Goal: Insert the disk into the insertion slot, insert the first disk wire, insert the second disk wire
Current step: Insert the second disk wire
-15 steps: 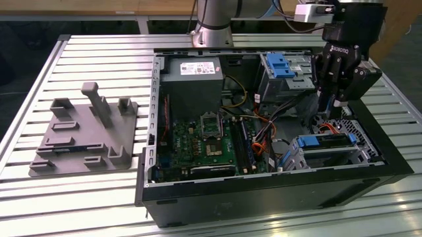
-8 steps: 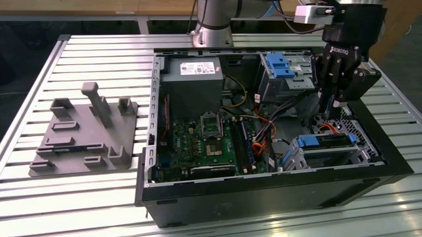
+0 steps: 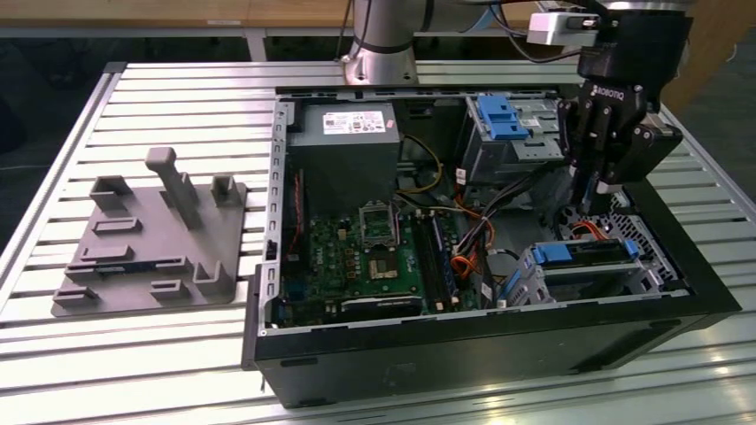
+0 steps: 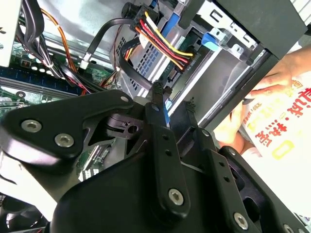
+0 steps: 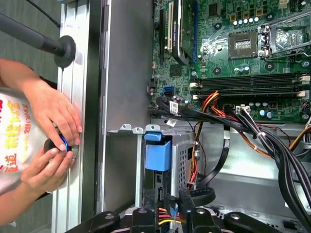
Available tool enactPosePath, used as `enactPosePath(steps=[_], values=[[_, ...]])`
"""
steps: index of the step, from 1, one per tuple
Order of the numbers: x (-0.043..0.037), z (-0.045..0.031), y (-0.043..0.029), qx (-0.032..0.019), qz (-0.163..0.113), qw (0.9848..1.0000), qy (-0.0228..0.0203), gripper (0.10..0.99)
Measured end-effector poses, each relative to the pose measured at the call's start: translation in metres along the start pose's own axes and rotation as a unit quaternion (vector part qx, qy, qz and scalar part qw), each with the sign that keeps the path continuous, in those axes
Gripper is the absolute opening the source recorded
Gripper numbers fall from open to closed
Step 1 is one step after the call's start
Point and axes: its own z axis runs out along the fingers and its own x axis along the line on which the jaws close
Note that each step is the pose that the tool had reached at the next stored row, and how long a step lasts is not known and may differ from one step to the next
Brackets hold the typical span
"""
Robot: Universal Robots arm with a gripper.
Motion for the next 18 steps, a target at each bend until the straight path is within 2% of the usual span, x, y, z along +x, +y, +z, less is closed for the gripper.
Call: enactPosePath(steps=[18], values=[[-0.0012,0.0025,-0.0005,-0.0001,0.000,1.0000,0.0007,0.318]])
